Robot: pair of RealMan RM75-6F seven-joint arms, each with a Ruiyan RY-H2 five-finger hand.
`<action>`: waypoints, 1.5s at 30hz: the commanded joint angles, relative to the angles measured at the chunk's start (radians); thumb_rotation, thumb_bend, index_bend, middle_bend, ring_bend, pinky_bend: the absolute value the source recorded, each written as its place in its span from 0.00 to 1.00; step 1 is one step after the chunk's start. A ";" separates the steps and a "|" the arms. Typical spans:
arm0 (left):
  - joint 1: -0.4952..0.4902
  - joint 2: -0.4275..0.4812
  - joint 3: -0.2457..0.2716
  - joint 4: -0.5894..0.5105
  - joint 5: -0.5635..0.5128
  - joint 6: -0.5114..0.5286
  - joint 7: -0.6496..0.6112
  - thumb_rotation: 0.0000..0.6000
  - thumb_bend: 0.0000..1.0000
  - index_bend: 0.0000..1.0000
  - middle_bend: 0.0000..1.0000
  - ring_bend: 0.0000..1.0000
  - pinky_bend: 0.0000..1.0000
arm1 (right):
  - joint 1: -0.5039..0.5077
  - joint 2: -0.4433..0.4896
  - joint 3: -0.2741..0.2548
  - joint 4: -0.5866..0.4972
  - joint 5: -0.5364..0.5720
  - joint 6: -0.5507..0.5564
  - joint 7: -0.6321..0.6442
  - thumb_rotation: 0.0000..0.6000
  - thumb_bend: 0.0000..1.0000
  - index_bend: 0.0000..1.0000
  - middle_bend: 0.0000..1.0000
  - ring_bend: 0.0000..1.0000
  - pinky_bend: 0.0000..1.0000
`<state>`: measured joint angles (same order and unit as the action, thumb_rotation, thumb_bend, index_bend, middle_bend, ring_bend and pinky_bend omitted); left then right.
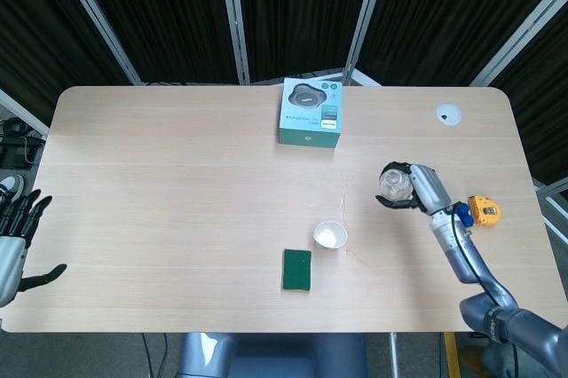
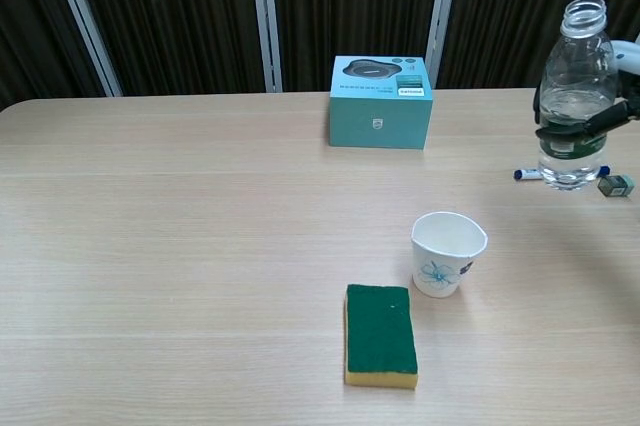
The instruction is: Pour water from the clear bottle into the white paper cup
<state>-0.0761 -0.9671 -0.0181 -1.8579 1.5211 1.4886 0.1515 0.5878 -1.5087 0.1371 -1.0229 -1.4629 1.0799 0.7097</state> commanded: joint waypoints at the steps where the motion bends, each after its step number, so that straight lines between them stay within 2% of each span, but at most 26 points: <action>1: 0.002 0.005 0.003 -0.003 0.010 0.005 -0.009 1.00 0.00 0.00 0.00 0.00 0.00 | -0.064 0.082 -0.030 -0.123 -0.002 0.070 -0.221 1.00 0.27 0.53 0.60 0.47 0.43; 7: 0.003 0.011 0.007 -0.008 0.024 0.007 -0.022 1.00 0.00 0.00 0.00 0.00 0.00 | -0.086 0.106 -0.045 -0.204 0.040 0.053 -0.468 1.00 0.27 0.54 0.61 0.47 0.43; 14: 0.004 0.012 0.009 -0.008 0.031 0.009 -0.025 1.00 0.00 0.00 0.00 0.00 0.00 | -0.077 0.083 -0.036 -0.264 0.106 0.020 -0.739 1.00 0.28 0.54 0.61 0.47 0.44; 29: 0.001 0.006 0.000 0.005 0.008 0.003 -0.025 1.00 0.00 0.00 0.00 0.00 0.00 | -0.027 0.000 -0.022 -0.221 0.159 -0.054 -0.932 1.00 0.28 0.54 0.61 0.48 0.44; 45: -0.003 0.001 -0.002 0.007 -0.002 -0.006 -0.015 1.00 0.00 0.00 0.00 0.00 0.00 | -0.015 -0.035 -0.005 -0.234 0.217 -0.038 -1.125 1.00 0.29 0.54 0.62 0.48 0.45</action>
<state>-0.0787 -0.9660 -0.0200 -1.8512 1.5194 1.4828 0.1367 0.5712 -1.5389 0.1288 -1.2495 -1.2565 1.0391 -0.3978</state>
